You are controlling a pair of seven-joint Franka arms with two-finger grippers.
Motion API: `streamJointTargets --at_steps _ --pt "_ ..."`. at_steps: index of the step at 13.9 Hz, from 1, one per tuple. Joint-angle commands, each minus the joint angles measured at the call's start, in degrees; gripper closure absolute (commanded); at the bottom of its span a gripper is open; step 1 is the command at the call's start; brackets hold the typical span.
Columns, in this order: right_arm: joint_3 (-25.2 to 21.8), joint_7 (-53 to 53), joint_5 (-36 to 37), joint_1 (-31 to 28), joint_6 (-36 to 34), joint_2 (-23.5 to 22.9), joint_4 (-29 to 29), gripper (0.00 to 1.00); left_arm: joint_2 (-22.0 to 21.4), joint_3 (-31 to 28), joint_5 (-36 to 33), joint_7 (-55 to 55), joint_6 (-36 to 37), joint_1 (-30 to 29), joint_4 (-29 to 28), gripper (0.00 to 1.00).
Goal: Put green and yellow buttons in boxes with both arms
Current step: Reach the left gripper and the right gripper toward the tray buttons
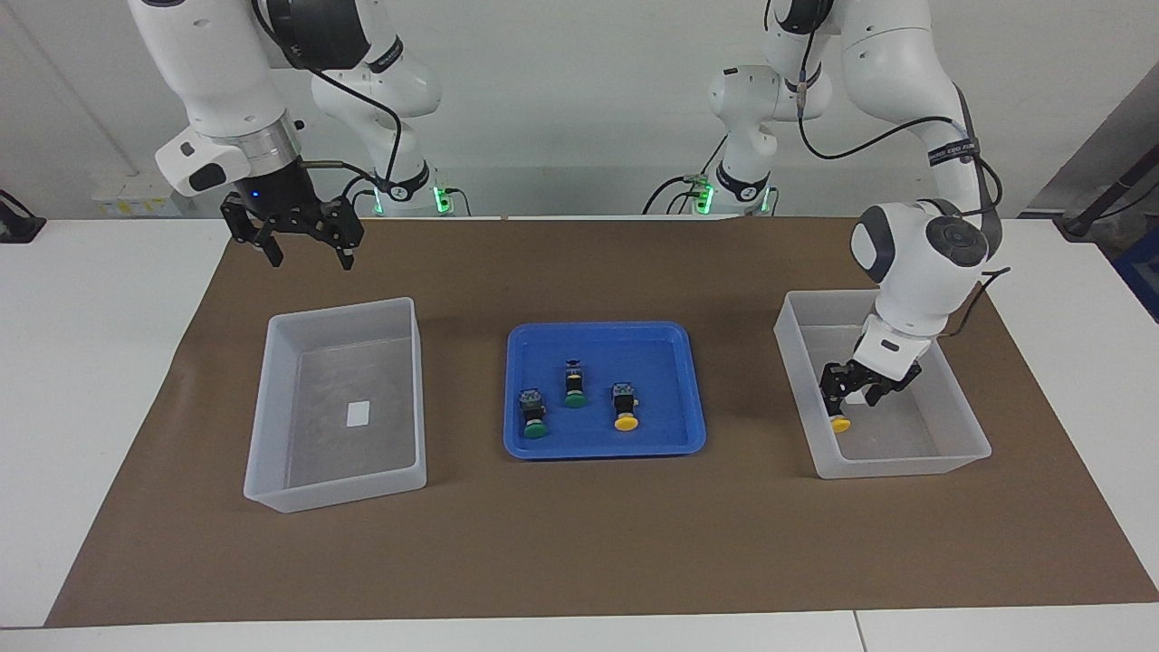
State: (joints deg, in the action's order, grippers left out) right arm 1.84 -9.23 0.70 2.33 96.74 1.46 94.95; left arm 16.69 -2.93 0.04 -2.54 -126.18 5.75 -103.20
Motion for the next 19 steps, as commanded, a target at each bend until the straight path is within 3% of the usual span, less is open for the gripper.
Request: streamJointTargets --at_steps 1,4,8,13,19 --pt "0.3 1.9 -1.8 -0.8 -0.3 0.2 0.3 0.00 1.7 -0.5 0.1 -0.2 10.5 2.2 10.4 0.34" --pt "0.4 1.2 -1.8 -0.1 1.2 0.1 0.3 0.00 2.2 -0.5 0.4 -5.5 15.9 6.8 14.3 0.34" --pt "0.8 -2.3 -1.8 4.2 7.7 -2.2 1.3 0.00 1.9 -0.3 0.4 -19.4 13.4 15.4 12.7 0.37" --pt "0.7 -10.5 -0.1 12.5 17.5 -9.8 1.3 0.00 0.4 -0.2 0.4 -27.0 1.3 22.9 3.6 0.39" --pt "0.8 -18.2 3.1 19.4 27.4 -17.4 1.4 0.00 5.3 -0.2 0.4 -35.5 -12.0 28.0 -0.4 0.39"
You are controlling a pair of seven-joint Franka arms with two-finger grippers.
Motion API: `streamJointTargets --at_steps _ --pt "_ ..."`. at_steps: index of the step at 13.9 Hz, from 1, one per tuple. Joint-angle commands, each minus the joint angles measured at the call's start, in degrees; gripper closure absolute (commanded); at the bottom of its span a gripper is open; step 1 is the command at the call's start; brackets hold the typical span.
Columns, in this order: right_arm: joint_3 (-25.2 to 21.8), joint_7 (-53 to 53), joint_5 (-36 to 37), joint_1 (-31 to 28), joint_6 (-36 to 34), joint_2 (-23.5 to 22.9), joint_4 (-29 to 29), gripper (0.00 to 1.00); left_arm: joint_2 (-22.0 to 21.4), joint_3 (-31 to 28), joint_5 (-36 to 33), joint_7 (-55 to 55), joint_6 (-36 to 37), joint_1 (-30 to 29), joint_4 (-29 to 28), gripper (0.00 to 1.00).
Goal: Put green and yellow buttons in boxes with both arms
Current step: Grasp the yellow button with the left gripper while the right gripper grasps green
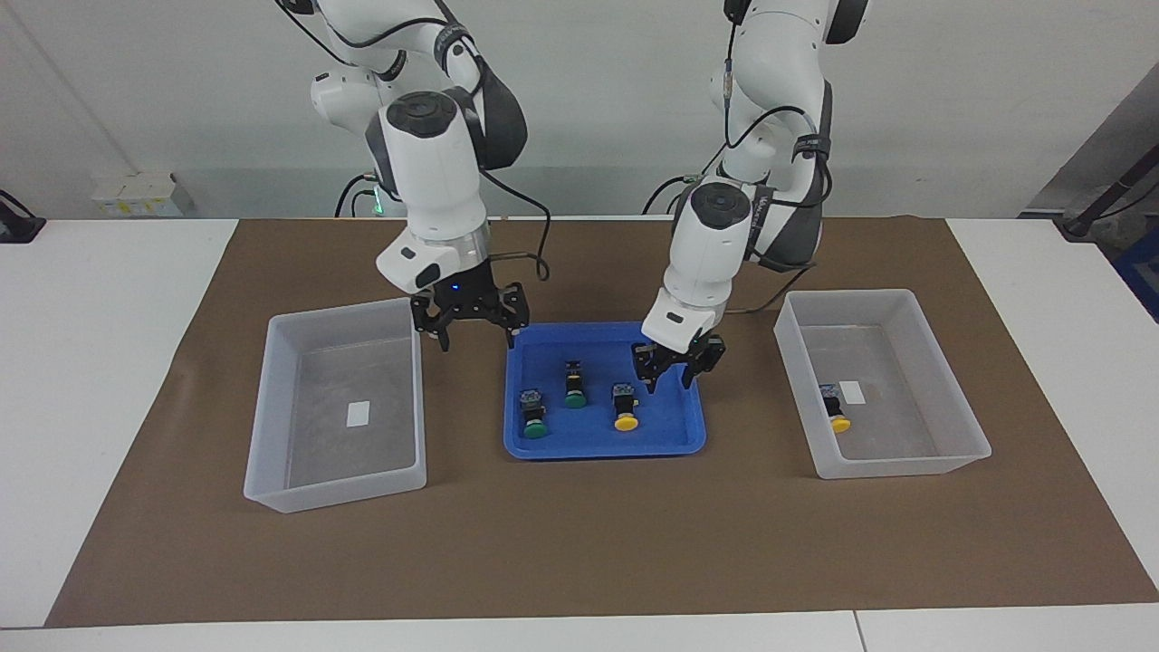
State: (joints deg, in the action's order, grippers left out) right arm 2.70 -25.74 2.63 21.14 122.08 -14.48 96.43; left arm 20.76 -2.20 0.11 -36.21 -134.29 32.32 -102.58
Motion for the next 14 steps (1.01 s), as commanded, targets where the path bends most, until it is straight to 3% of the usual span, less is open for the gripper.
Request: streamJointTargets --at_steps 1,6,10,14 --pt "-0.1 -2.1 1.2 1.5 2.3 -1.6 0.9 0.00 1.8 -0.9 0.3 -1.8 -5.7 1.4 -1.3 0.39" --pt "0.0 -1.1 1.0 2.9 9.6 0.2 9.6 0.00 4.9 -0.9 0.6 -1.8 -11.8 1.5 -1.2 0.39" --pt "-0.1 4.5 1.1 2.6 15.9 -3.2 9.5 0.00 5.8 -0.8 0.7 -1.8 -13.5 1.5 -1.6 0.43" --pt "-0.2 6.0 1.2 2.2 20.6 -6.9 8.9 0.00 5.7 -0.8 0.7 -1.8 -19.2 2.2 -6.0 0.46"
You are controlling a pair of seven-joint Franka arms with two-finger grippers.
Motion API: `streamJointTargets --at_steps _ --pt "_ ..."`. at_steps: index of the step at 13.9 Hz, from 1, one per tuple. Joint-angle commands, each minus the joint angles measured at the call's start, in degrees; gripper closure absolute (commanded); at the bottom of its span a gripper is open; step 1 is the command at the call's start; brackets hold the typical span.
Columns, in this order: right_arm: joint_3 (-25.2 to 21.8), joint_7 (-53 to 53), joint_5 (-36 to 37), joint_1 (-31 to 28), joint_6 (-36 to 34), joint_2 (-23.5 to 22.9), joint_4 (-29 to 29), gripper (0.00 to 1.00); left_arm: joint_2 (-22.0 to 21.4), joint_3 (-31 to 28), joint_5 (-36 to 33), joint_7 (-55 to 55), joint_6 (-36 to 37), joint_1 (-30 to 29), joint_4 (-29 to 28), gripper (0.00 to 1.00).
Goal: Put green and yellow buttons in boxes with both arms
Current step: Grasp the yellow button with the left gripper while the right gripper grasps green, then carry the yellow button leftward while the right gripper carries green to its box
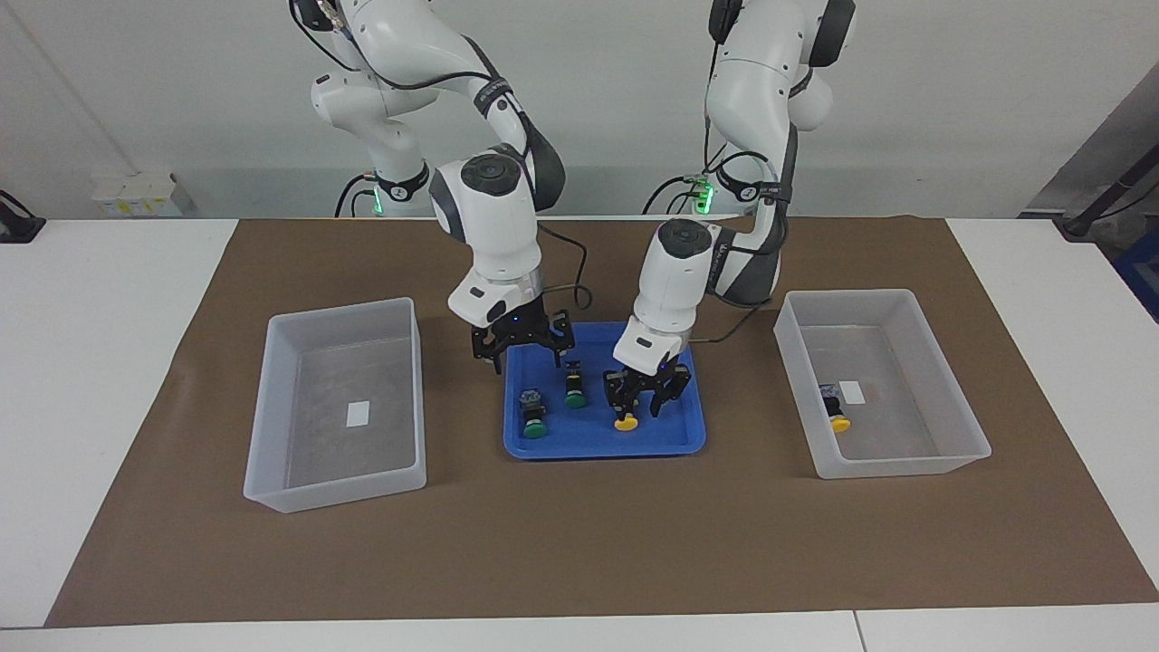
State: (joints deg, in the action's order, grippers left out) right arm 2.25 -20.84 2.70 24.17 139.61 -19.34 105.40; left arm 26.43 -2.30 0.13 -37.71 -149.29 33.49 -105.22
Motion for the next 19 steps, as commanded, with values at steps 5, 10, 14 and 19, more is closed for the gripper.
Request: streamJointTargets --at_steps 5,10,14,19 --pt "0.2 0.4 3.1 0.0 11.0 -7.5 -0.6 0.00 -0.1 -0.8 0.7 -0.3 -4.5 0.9 -3.8 0.70" --pt "0.1 -0.2 4.2 0.2 13.1 -9.0 -0.6 0.22 0.0 -0.9 0.7 0.1 -2.4 -0.1 -1.8 1.00" --pt "0.1 -0.3 4.4 0.3 13.1 -9.0 0.1 0.44 1.9 -1.0 0.4 0.4 11.7 -3.2 9.6 1.00" --pt "-0.1 -0.5 4.4 -0.4 8.9 -5.2 -0.2 1.00 1.4 -0.3 0.5 4.0 20.2 -12.4 14.7 1.00"
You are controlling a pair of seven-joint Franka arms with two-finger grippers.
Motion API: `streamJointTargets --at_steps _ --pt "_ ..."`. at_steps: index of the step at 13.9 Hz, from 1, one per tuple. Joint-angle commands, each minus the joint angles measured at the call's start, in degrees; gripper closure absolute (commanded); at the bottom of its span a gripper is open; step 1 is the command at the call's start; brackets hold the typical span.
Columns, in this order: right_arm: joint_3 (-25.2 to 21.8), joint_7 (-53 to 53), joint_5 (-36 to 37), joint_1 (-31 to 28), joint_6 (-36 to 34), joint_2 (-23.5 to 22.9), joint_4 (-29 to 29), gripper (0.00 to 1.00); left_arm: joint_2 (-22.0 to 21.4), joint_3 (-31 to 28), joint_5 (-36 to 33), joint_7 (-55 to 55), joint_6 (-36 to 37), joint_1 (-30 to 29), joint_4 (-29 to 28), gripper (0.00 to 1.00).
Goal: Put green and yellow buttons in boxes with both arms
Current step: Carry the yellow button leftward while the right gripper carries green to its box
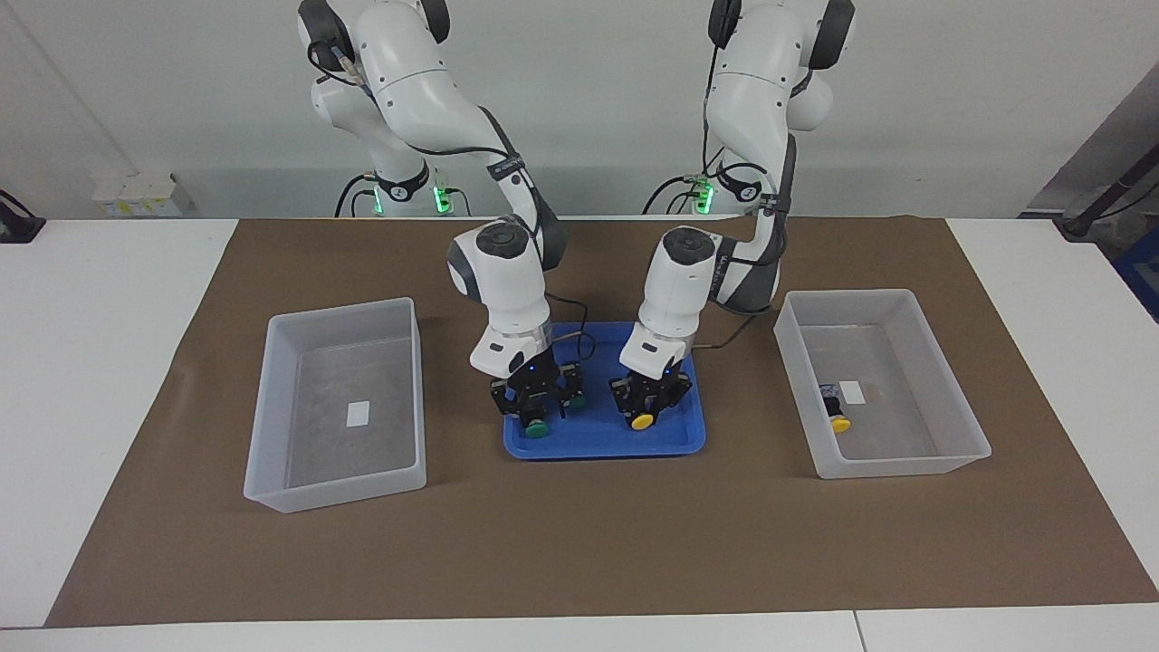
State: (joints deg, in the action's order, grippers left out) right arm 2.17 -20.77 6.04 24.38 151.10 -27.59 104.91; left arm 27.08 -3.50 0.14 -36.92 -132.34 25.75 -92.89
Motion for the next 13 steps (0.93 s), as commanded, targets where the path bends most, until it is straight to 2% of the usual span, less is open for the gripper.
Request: streamJointTargets --at_steps 1,4,6,8,10,13 --pt "-0.1 -0.7 1.1 -0.8 -4.7 4.9 0.3 1.00 -0.3 1.0 0.6 5.6 5.8 -6.9 3.6 1.00" --pt "0.0 -0.6 1.1 -3.4 -9.6 9.7 0.5 1.00 -1.1 1.3 7.1 14.1 15.6 -16.1 9.6 1.00" --pt "0.0 -0.4 1.0 -6.2 -12.5 12.6 0.6 1.00 -1.1 1.3 8.5 22.2 20.6 -21.9 11.6 1.00" --pt "0.0 -0.2 1.0 -9.5 -14.9 14.8 0.7 1.00 -1.6 1.2 9.7 28.3 20.9 -25.9 11.5 1.00" --pt "0.1 1.4 0.9 -12.9 -17.1 16.9 1.3 1.00 -2.4 0.3 9.3 33.9 18.2 -26.7 10.5 1.00" --pt "0.2 10.7 -0.2 -17.9 -17.2 17.7 2.8 1.00 -4.6 -0.1 6.7 36.0 12.4 -26.8 3.0 1.00"
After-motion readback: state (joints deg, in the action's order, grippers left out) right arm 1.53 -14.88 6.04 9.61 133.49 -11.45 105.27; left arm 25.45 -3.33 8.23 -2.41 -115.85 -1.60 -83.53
